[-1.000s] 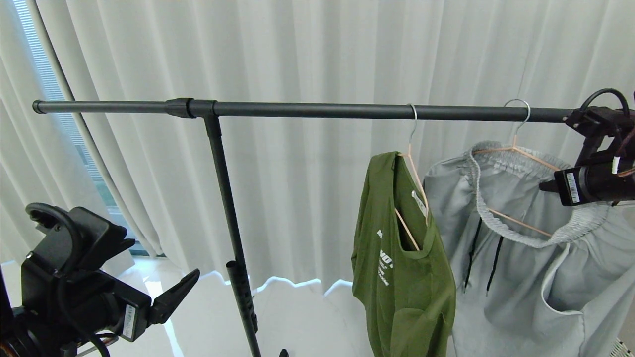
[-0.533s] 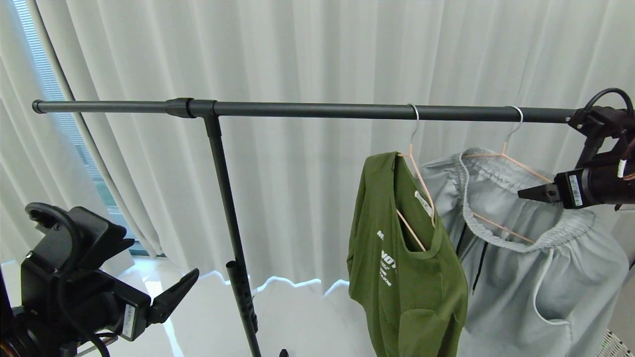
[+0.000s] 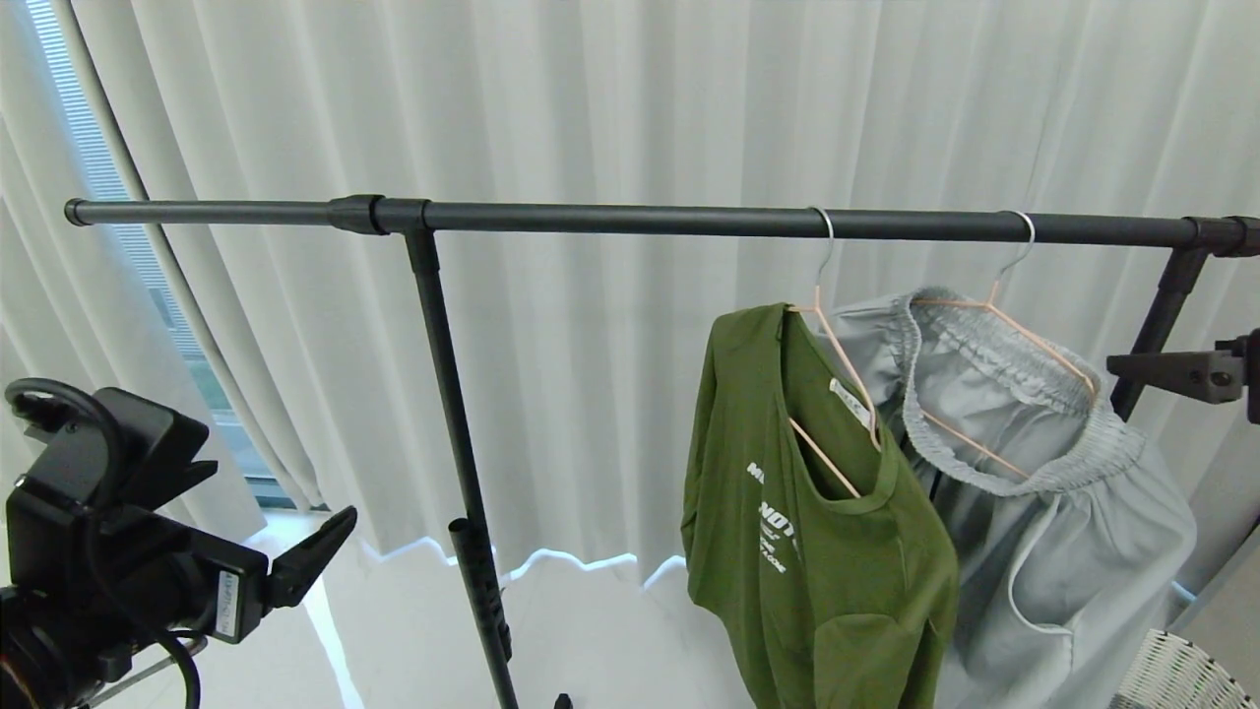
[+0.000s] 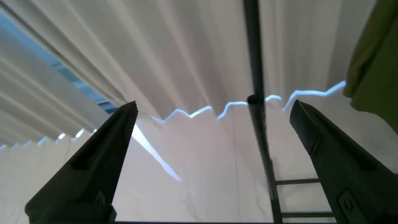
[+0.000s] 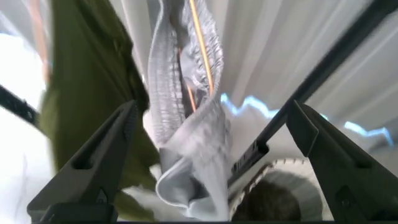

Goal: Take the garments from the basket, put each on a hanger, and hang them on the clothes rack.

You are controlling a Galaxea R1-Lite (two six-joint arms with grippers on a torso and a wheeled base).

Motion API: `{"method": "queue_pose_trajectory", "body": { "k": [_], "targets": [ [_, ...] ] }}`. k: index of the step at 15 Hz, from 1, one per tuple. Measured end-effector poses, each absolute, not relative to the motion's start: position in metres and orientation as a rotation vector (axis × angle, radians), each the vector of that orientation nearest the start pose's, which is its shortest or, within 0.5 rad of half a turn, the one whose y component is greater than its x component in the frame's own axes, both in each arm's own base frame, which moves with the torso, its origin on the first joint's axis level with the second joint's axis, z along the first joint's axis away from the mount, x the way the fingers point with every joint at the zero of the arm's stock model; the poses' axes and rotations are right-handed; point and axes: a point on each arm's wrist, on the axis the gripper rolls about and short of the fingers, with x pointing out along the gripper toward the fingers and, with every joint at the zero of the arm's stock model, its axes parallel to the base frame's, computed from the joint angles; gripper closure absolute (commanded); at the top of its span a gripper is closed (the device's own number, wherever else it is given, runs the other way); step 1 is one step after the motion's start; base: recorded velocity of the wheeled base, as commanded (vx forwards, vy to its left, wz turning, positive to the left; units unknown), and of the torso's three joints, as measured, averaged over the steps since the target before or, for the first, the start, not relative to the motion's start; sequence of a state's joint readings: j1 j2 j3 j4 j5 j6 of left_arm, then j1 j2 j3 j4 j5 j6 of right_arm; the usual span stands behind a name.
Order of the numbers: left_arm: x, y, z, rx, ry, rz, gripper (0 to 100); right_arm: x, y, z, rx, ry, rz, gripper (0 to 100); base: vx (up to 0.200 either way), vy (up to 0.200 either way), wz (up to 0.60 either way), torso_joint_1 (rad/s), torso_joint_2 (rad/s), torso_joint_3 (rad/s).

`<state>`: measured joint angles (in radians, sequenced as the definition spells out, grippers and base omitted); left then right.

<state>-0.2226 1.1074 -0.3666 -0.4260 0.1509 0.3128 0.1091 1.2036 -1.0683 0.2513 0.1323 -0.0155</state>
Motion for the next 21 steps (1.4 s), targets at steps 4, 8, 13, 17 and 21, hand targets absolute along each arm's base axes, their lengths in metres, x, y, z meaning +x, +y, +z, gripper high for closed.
{"method": "queue_pose_trajectory", "body": {
  "k": [4, 8, 13, 17, 21],
  "targets": [
    [0.142, -0.013, 0.177, 0.350, 0.296, -0.008, 0, 0.137, 0.018, 0.284, -0.015, 0.276, 0.239, 0, -0.200, 0.000, 0.00, 0.002, 0.00, -0.001],
    [0.136, -0.005, 0.180, 0.337, 0.275, 0.052, 0, 0.120, 0.016, 0.276, -0.017, 0.250, 0.233, 0, -0.200, 0.000, 0.00, -0.002, 0.00, 0.006],
    [0.120, -0.002, 0.173, 0.333, 0.267, 0.071, 0, 0.111, 0.010, 0.273, -0.020, 0.237, 0.159, 0, -0.160, 0.000, 0.00, 0.001, 0.00, 0.001],
    [0.092, 0.002, 0.157, 0.339, 0.268, 0.164, 0, 0.094, 0.003, 0.259, -0.014, 0.244, 0.096, 0, 0.000, 0.000, 0.00, 0.000, 0.00, 0.000],
    [0.057, 0.007, 0.133, 0.350, 0.261, 0.353, 0, 0.063, -0.002, 0.227, -0.023, 0.265, 0.008, 0, 0.000, 0.000, 0.00, 0.000, 0.00, 0.000]
  ]
}}
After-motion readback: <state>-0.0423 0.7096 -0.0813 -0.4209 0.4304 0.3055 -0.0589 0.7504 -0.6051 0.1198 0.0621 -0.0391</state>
